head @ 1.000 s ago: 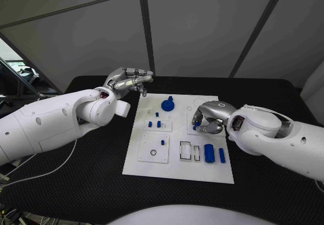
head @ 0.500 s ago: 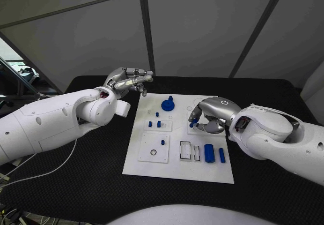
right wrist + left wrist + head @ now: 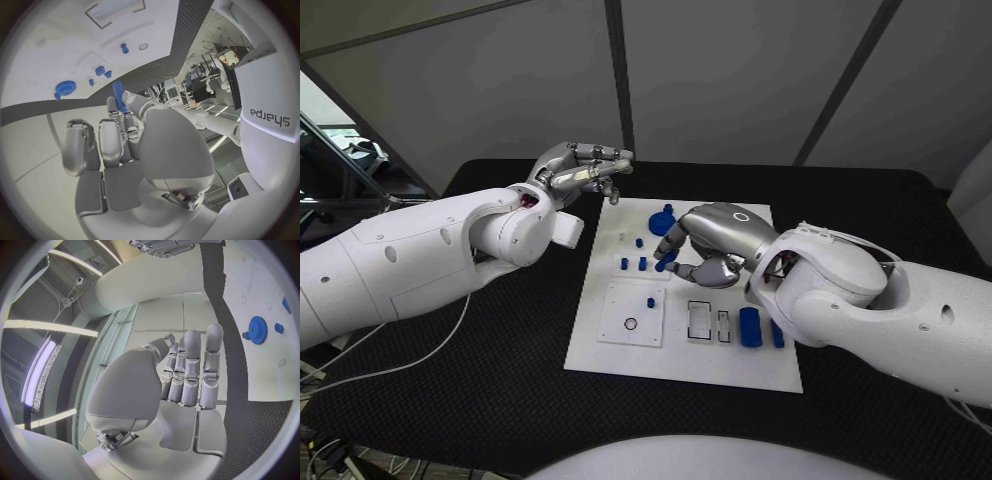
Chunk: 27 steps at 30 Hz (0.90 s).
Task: Assemble the parts on the task board
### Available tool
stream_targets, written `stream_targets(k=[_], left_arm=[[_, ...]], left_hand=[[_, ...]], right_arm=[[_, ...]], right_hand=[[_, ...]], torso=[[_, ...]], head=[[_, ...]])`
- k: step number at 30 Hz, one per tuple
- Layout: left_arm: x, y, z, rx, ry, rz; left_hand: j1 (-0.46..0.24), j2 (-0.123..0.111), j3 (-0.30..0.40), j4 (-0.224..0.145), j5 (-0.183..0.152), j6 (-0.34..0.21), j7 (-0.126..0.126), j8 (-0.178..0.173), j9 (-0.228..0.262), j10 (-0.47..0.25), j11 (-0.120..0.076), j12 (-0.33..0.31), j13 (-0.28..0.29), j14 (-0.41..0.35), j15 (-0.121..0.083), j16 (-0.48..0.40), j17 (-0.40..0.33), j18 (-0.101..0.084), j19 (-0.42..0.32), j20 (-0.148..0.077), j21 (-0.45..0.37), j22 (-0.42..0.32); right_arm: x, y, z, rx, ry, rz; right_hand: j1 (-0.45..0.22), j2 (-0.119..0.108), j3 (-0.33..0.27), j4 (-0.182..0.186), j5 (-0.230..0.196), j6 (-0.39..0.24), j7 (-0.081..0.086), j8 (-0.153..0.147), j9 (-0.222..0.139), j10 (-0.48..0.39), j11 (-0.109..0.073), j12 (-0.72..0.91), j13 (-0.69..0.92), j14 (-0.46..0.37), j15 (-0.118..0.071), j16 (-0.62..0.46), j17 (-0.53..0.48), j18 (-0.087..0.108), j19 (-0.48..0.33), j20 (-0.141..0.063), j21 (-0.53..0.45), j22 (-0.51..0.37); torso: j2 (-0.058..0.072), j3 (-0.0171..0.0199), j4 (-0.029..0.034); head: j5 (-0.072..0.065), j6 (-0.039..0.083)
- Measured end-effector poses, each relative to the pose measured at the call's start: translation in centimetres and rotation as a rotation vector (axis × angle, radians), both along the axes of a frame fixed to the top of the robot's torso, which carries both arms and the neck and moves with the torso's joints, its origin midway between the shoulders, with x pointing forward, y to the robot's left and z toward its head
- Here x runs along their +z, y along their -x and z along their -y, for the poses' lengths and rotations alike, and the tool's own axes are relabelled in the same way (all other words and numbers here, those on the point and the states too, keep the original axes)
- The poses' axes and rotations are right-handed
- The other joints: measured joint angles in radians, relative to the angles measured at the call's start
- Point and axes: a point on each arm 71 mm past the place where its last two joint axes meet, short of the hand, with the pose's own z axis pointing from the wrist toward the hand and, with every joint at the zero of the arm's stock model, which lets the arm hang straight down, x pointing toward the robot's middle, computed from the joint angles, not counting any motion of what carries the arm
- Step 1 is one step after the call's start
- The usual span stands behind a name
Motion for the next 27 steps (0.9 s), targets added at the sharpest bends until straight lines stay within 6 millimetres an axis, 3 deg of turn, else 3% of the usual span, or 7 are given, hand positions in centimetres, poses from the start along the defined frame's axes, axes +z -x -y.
stream_targets(k=[6, 13, 18, 27], left_arm=[[0.0, 0.0, 0.0, 0.0, 0.0, 0.0], [0.0, 0.0, -0.4, 0.006, -0.003, 0.0], [0.1, 0.0, -0.5, 0.007, -0.003, 0.001], [0.1, 0.0, -0.5, 0.008, -0.003, 0.001]], left_hand=[[0.0, 0.0, 0.0, 0.0, 0.0, 0.0, 0.0, 0.0, 0.0, -0.004, 0.004, 0.0, 0.0, 0.0, 0.0, 0.0, 0.0, 0.0, 0.0, 0.0, -0.004, 0.0], [0.0, 0.0, 0.0, 0.0, 0.0, 0.0, 0.0, 0.0, 0.0, -0.004, 0.004, 0.0, 0.0, 0.0, 0.0, 0.0, 0.0, 0.0, 0.0, 0.0, -0.004, 0.0], [-0.003, 0.003, -0.004, 0.004, 0.0, 0.0, 0.0, 0.0, 0.0, -0.004, 0.004, 0.005, 0.0, 0.0, 0.0, 0.0, -0.002, 0.0, -0.004, 0.004, -0.004, -0.002], [-0.011, 0.011, -0.011, 0.011, 0.0, 0.0, 0.0, 0.005, 0.0, -0.004, 0.004, 0.006, 0.001, 0.0, 0.0, 0.0, -0.005, 0.0, -0.004, 0.004, -0.004, -0.003]], right_arm=[[-2.1, 1.2, -2.6, 0.075, -0.006, -0.045], [-4.0, 1.6, -3.9, 0.114, 0.007, -0.074], [-5.0, 1.7, -4.3, 0.127, 0.023, -0.083], [-6.0, 1.6, -4.5, 0.136, 0.053, -0.088]], right_hand=[[0.0, 0.0, 0.0, 0.0, 0.004, -0.004, 0.004, -0.005, -0.002, 0.0, 0.0, -0.007, 0.0, 0.0, 0.0, 0.0, -0.001, 0.0, 0.0, 0.0, 0.0, 0.0], [-0.008, -0.008, 0.0, 0.0, 0.006, -0.004, 0.004, -0.008, -0.002, 0.0, 0.0, -0.011, 0.002, 0.0, 0.0, 0.0, -0.002, 0.0, 0.0, 0.0, 0.0, 0.0], [-0.008, -0.008, 0.0, 0.0, 0.006, -0.004, 0.004, -0.008, -0.002, 0.0, 0.0, -0.012, 0.002, 0.0, 0.0, 0.0, -0.002, 0.0, 0.0, 0.0, 0.0, 0.0], [-0.008, -0.008, 0.0, 0.0, 0.006, -0.004, 0.003, -0.008, -0.002, 0.0, 0.0, -0.013, 0.002, 0.0, 0.0, 0.0, -0.002, 0.0, 0.0, 0.0, 0.0, 0.0]], torso=[[0.001, -0.0008, 0.0001], [0.0, 0.0, -0.0012], [0.0, 0.0012, -0.002], [0.0, 0.0013, -0.0024]], head=[[0.01, -0.002], [0.025, -0.009], [0.035, -0.01], [0.039, -0.011]])
